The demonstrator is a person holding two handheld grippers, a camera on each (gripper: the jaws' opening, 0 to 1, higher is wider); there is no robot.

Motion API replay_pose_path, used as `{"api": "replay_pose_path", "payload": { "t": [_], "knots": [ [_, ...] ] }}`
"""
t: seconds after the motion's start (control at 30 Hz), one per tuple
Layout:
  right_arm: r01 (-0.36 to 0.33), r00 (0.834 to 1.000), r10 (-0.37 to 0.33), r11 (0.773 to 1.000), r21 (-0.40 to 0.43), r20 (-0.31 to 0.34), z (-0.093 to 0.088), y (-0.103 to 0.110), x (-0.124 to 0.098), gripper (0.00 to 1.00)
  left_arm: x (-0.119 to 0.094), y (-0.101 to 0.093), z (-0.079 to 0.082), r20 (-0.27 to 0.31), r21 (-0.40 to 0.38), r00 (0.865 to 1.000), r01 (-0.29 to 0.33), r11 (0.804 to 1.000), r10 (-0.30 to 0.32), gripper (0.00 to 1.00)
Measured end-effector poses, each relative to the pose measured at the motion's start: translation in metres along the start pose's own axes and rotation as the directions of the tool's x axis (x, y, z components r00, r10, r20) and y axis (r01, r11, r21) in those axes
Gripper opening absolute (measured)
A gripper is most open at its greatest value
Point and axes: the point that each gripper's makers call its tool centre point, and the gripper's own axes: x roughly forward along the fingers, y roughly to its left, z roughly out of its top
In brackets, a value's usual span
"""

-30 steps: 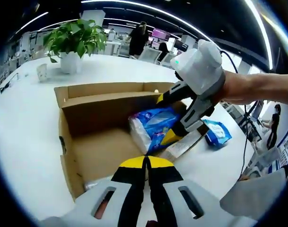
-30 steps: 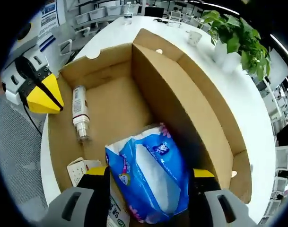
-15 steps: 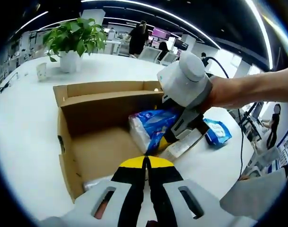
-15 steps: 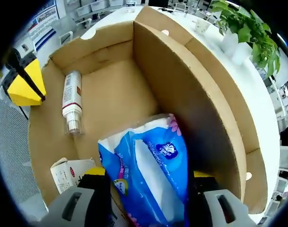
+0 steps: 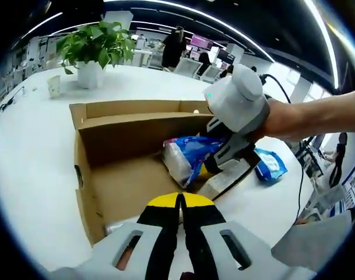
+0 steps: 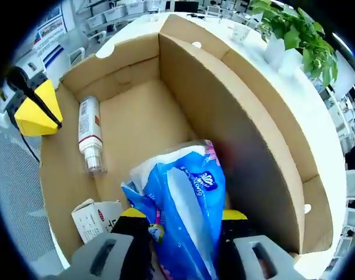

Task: Operate the shoe box by opening the lid, removing the specified soft item, and placing it in the target area until the item is outside and the box remains undamaged.

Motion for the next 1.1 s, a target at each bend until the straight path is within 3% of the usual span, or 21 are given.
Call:
{"api": "replay_pose_path", "payload": {
  "t": [0.7,1.1],
  "knots": [
    [0.052,0.996,-0.053,0.999,0.009,0.077,0.016,0.004,-0.031,0.33,-0.003,-0.007,0.0,0.001,0.032,1.0,0.008,0.999,-0.008,0.0],
    [0.087,0.983,-0.092,0.996,0.037,0.159,0.031,0.004,-0.059,0.33,-0.003,-0.012,0.001,0.003,0.051,1.0,0.02,0.998,-0.02,0.0]
  ]
}}
